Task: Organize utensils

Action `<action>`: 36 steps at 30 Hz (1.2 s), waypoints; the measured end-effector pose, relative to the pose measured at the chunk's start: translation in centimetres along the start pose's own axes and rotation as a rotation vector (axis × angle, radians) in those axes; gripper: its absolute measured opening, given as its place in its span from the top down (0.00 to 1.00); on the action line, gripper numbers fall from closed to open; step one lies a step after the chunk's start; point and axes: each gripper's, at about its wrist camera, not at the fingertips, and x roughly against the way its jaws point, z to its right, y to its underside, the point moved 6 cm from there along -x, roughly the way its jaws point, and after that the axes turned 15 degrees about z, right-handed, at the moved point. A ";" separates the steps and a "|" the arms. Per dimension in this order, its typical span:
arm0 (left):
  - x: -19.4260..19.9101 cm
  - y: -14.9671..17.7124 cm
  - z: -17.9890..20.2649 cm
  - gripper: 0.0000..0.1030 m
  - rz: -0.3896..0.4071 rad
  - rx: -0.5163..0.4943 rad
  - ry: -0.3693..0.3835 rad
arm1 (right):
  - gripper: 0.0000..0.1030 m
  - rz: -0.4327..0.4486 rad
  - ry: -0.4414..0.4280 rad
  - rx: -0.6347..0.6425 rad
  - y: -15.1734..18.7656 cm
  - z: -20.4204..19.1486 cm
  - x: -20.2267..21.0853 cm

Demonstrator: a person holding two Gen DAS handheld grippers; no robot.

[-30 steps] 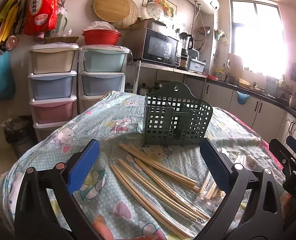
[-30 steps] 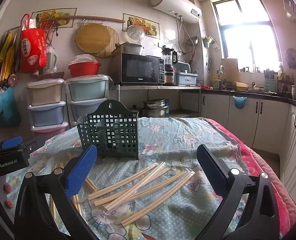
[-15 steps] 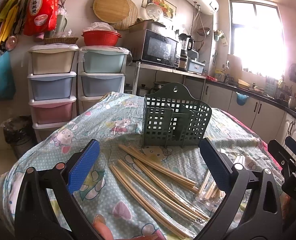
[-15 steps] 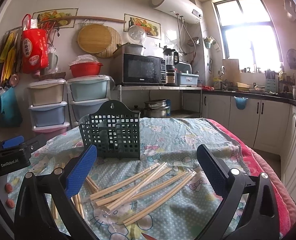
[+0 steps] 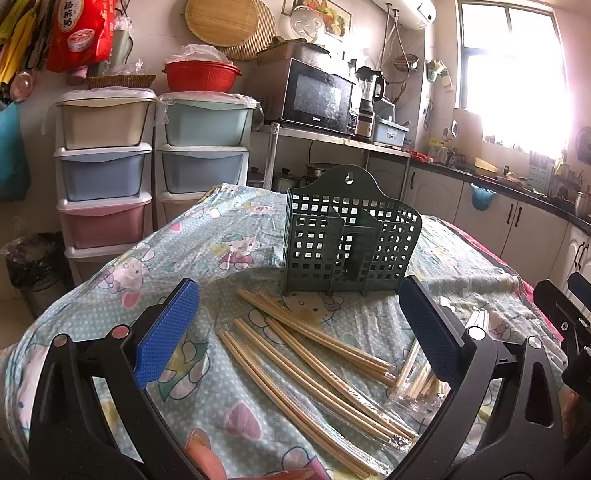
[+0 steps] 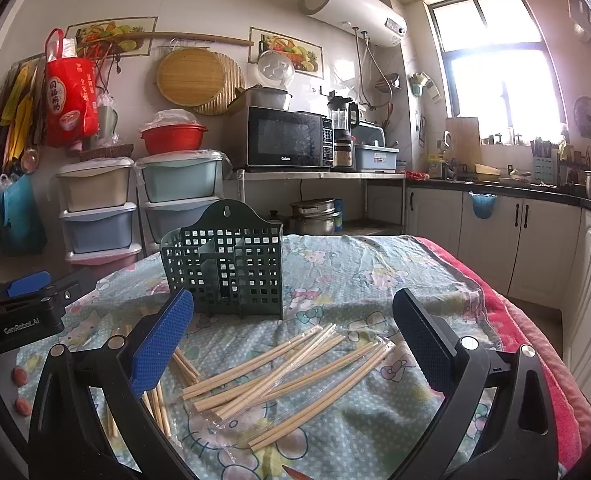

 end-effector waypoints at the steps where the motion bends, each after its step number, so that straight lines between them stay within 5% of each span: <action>1: 0.0 0.0 0.0 0.10 -0.001 0.000 0.002 | 0.06 0.001 0.000 -0.001 0.0 0.0 0.0; 36: -5.1 -2.2 -1.5 0.10 -0.051 0.024 0.008 | 0.06 -0.073 -0.052 0.054 -2.2 0.9 -5.5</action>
